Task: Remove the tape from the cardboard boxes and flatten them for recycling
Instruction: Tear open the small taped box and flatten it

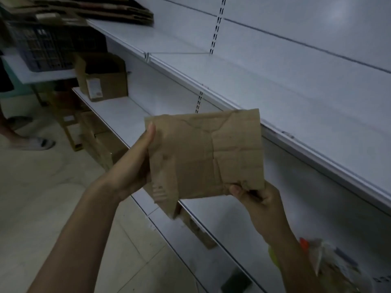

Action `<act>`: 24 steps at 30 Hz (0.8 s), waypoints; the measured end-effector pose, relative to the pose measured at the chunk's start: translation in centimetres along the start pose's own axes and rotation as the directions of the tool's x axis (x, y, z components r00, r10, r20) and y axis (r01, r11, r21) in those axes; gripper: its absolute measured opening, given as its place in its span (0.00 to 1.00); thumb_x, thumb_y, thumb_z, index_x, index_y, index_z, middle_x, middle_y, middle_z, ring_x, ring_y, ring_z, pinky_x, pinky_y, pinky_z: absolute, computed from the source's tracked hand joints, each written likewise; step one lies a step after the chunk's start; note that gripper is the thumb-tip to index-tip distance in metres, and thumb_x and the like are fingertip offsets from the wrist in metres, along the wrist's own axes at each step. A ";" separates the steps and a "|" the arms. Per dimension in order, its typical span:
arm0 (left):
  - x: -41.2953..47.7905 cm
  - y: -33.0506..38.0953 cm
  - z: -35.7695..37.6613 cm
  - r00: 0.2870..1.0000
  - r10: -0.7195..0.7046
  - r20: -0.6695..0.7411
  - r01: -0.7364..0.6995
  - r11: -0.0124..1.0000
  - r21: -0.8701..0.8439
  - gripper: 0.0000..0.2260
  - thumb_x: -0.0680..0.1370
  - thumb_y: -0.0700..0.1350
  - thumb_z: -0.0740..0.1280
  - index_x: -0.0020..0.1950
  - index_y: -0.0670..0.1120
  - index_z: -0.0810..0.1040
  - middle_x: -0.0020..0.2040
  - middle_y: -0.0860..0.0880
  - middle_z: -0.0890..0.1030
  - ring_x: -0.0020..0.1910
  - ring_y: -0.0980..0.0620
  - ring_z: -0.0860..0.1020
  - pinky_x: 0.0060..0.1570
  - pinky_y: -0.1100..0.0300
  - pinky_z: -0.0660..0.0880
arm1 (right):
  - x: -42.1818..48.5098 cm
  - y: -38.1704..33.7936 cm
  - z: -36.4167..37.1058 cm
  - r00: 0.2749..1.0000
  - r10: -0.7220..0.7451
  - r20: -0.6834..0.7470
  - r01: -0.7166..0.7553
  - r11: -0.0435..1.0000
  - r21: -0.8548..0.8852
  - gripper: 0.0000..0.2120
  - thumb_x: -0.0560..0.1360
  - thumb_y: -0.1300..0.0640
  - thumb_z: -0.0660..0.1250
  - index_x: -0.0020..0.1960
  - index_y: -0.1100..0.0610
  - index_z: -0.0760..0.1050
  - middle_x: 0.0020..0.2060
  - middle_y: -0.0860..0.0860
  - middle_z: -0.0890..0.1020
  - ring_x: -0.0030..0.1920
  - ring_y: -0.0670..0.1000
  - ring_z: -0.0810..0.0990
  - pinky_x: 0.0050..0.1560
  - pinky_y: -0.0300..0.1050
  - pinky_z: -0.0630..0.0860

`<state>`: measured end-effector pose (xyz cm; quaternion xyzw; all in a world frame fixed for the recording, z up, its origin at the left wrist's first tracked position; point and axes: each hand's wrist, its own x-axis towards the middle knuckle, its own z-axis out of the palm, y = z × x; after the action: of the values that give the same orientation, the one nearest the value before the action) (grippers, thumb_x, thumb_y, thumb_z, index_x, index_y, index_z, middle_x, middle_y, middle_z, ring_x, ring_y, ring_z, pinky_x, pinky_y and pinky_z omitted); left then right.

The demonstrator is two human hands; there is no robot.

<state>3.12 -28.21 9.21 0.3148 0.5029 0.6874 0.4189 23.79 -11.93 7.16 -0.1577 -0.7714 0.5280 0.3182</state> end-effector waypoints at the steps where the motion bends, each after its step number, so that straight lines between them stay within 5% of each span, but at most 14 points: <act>1: -0.2 -0.5 -0.4 0.999 -0.030 -0.012 0.030 1.000 -0.003 0.27 0.64 0.72 0.68 0.58 0.61 0.81 0.59 0.53 0.82 0.57 0.51 0.81 0.47 0.59 0.79 | -0.1 0.4 0.5 0.999 0.025 0.027 -0.025 1.000 0.003 0.10 0.68 0.55 0.69 0.49 0.50 0.79 0.43 0.40 0.85 0.47 0.41 0.82 0.46 0.30 0.76; 4: -0.9 -2.7 -1.5 0.991 -0.076 -0.107 0.074 0.997 -0.024 0.26 0.67 0.63 0.73 0.60 0.51 0.80 0.56 0.50 0.83 0.55 0.50 0.82 0.46 0.62 0.79 | -0.4 1.7 1.7 0.984 0.110 0.142 -0.112 0.994 0.008 0.11 0.67 0.54 0.71 0.50 0.48 0.80 0.45 0.40 0.85 0.48 0.41 0.82 0.47 0.31 0.76; 7: -2.5 -4.3 -3.2 0.973 0.096 -0.211 -0.088 0.995 0.050 0.20 0.72 0.53 0.72 0.63 0.64 0.75 0.58 0.53 0.82 0.56 0.52 0.81 0.47 0.63 0.78 | -0.1 2.6 3.2 0.906 0.299 0.298 -0.306 0.952 -0.026 0.14 0.65 0.58 0.77 0.48 0.51 0.78 0.39 0.40 0.84 0.42 0.41 0.83 0.40 0.30 0.77; 10: -4.3 -3.8 -5.6 0.951 0.212 -0.223 -0.155 0.957 0.246 0.31 0.75 0.51 0.70 0.72 0.69 0.60 0.66 0.58 0.75 0.60 0.57 0.78 0.50 0.63 0.78 | 0.6 3.1 5.7 0.773 0.520 0.364 -0.577 0.814 0.062 0.06 0.75 0.67 0.67 0.42 0.57 0.74 0.30 0.47 0.82 0.40 0.52 0.80 0.32 0.29 0.76; 12: -5.5 -3.5 -7.2 0.945 0.252 -0.209 -0.162 0.915 0.370 0.31 0.77 0.50 0.68 0.75 0.64 0.57 0.69 0.57 0.72 0.63 0.57 0.76 0.54 0.63 0.78 | 1.6 2.3 7.4 0.684 0.596 0.420 -0.728 0.596 0.340 0.09 0.73 0.54 0.70 0.41 0.60 0.79 0.38 0.56 0.84 0.48 0.59 0.80 0.36 0.37 0.80; 14: -6.5 -3.1 -8.4 0.935 0.294 -0.197 -0.190 0.887 0.422 0.29 0.77 0.46 0.66 0.75 0.60 0.58 0.65 0.58 0.76 0.61 0.57 0.77 0.51 0.66 0.77 | 3.1 2.1 8.7 0.707 0.534 0.463 -0.706 0.498 0.504 0.35 0.62 0.34 0.71 0.57 0.60 0.78 0.51 0.59 0.84 0.55 0.60 0.81 0.46 0.49 0.82; 17: -8.0 -2.4 -10.2 0.927 0.330 -0.181 -0.215 0.859 0.464 0.25 0.78 0.42 0.66 0.72 0.57 0.62 0.59 0.59 0.78 0.58 0.57 0.79 0.47 0.67 0.77 | 5.7 1.9 11.3 0.720 0.522 0.457 -0.694 0.547 0.469 0.40 0.66 0.31 0.55 0.66 0.59 0.72 0.57 0.57 0.81 0.58 0.55 0.80 0.53 0.49 0.77; 21: -10.0 -1.7 -12.9 0.933 0.297 -0.202 -0.187 0.882 0.433 0.22 0.75 0.39 0.66 0.64 0.59 0.69 0.55 0.56 0.78 0.52 0.52 0.80 0.43 0.57 0.81 | 7.7 1.7 15.6 0.808 0.379 0.451 -0.570 0.695 0.438 0.22 0.73 0.49 0.65 0.64 0.56 0.74 0.60 0.55 0.80 0.60 0.54 0.79 0.54 0.44 0.78; 24: -10.9 -1.3 -14.5 0.907 0.320 -0.273 -0.191 0.892 0.411 0.17 0.76 0.41 0.70 0.60 0.57 0.72 0.52 0.57 0.80 0.50 0.55 0.81 0.40 0.62 0.79 | 7.5 1.7 18.5 0.864 0.321 0.389 -0.468 0.796 0.384 0.20 0.69 0.58 0.72 0.60 0.50 0.78 0.55 0.53 0.83 0.55 0.53 0.81 0.50 0.42 0.78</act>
<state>-3.98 -43.97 3.52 0.3321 0.6417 0.6714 0.1645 5.86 -20.12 3.66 -0.1526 -0.6101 0.7703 0.1055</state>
